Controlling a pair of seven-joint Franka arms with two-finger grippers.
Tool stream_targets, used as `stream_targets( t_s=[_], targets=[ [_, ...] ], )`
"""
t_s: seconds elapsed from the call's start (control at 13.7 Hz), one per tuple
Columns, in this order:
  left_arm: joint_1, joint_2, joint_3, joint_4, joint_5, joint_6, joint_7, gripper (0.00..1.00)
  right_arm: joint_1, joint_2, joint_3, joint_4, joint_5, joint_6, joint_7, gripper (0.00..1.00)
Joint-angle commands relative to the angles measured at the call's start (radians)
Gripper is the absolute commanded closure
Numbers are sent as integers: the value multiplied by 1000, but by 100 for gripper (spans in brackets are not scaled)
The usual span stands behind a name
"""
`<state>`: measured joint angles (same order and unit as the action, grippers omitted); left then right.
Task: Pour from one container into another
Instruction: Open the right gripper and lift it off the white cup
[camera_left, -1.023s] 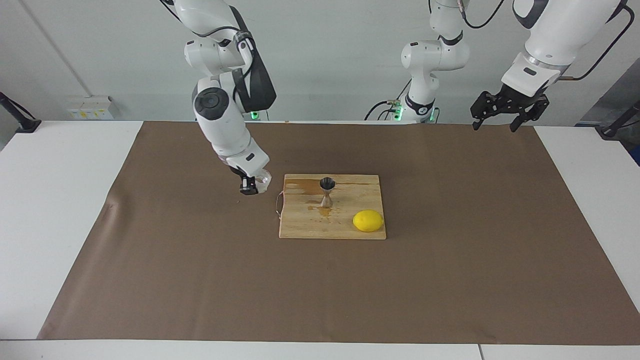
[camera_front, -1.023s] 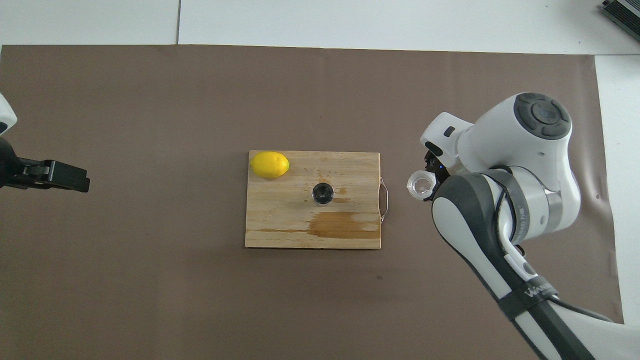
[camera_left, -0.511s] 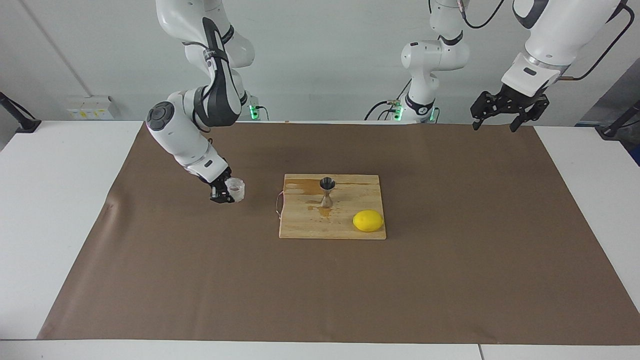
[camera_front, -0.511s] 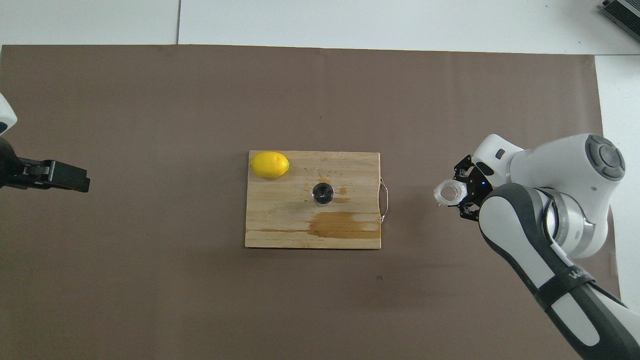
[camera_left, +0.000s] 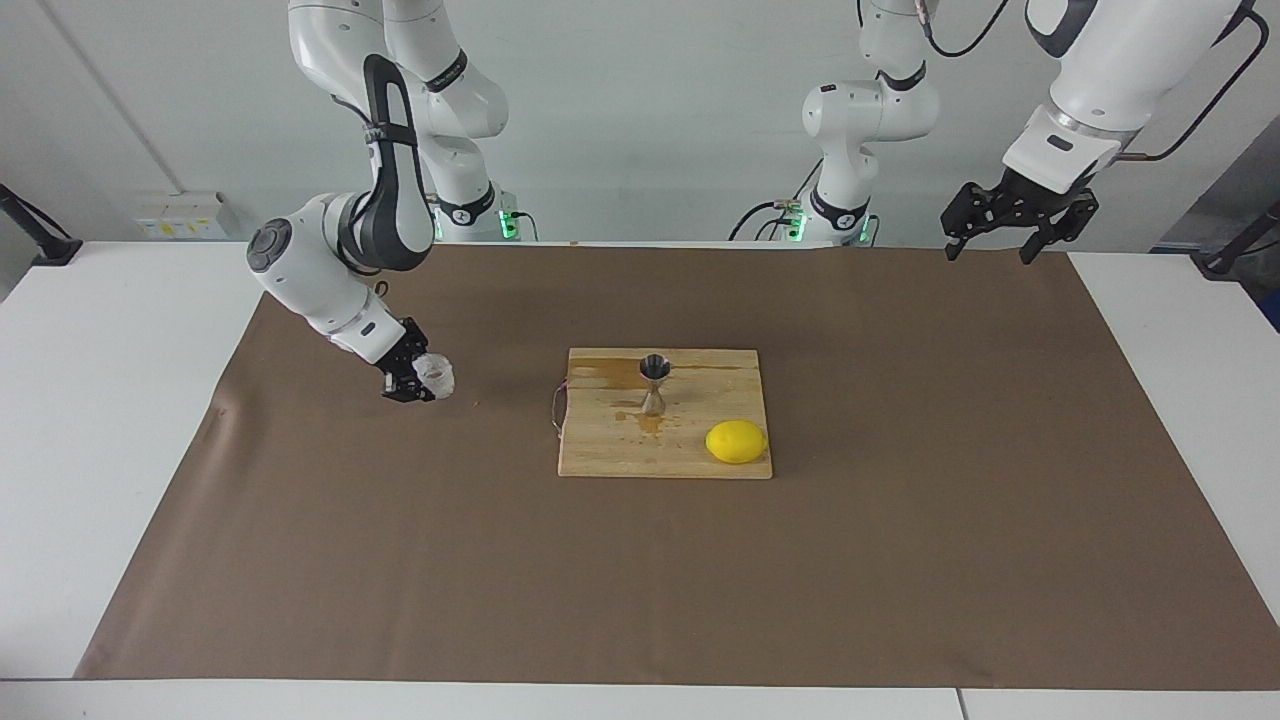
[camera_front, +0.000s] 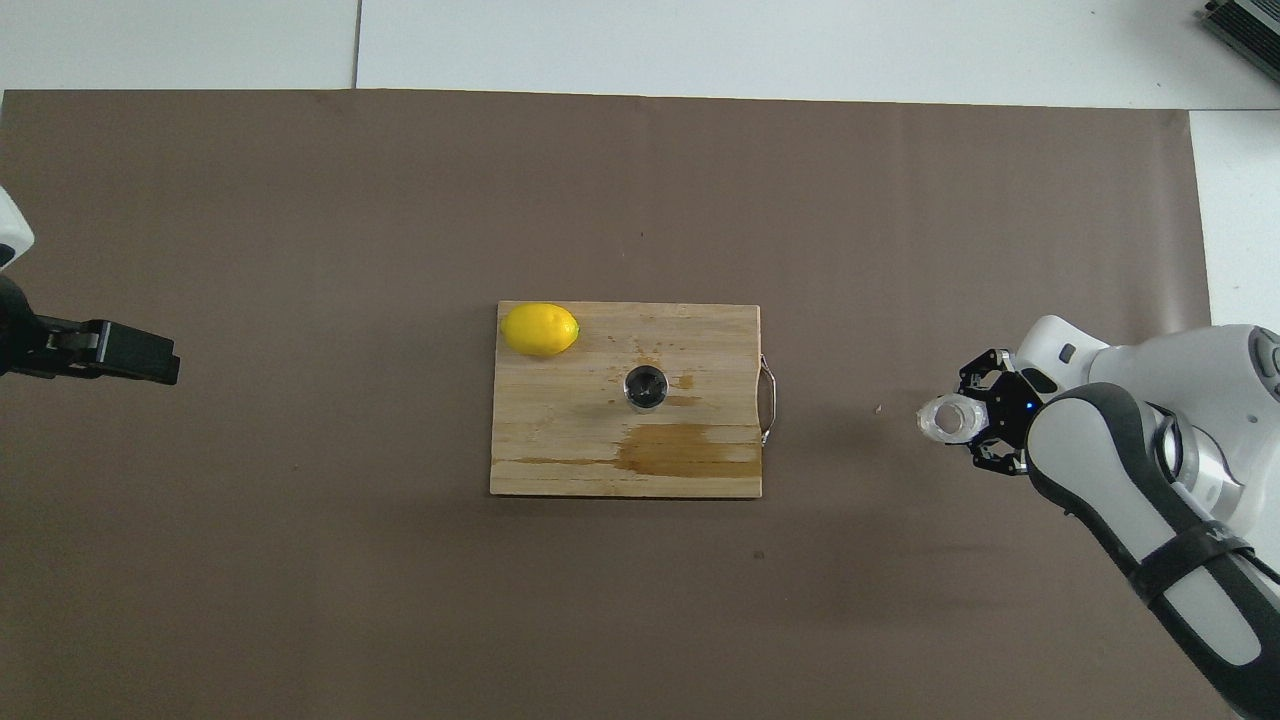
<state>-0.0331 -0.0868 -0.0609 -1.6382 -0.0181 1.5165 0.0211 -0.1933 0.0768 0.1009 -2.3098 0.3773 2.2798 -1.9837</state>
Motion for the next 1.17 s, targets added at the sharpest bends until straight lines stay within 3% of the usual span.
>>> stream_targets(
  t_s=[0.0, 0.51, 0.58, 0.66, 1.1],
  targets=[
    [4, -17, 0, -11, -8, -12, 2, 0, -28, 5, 14, -30, 58, 32, -69, 100],
    [4, -17, 0, -11, -8, -12, 2, 0, -28, 5, 14, -62, 61, 67, -75, 100],
    [4, -17, 0, -11, -8, -12, 2, 0, -23, 3, 14, -65, 61, 70, -76, 56],
    [4, -17, 0, -11, -8, -12, 2, 0, -23, 5, 14, -68, 61, 79, -90, 1],
    [4, -17, 1, -11, -8, -12, 2, 0, -23, -17, 14, -34, 63, 40, -84, 0]
  ],
)
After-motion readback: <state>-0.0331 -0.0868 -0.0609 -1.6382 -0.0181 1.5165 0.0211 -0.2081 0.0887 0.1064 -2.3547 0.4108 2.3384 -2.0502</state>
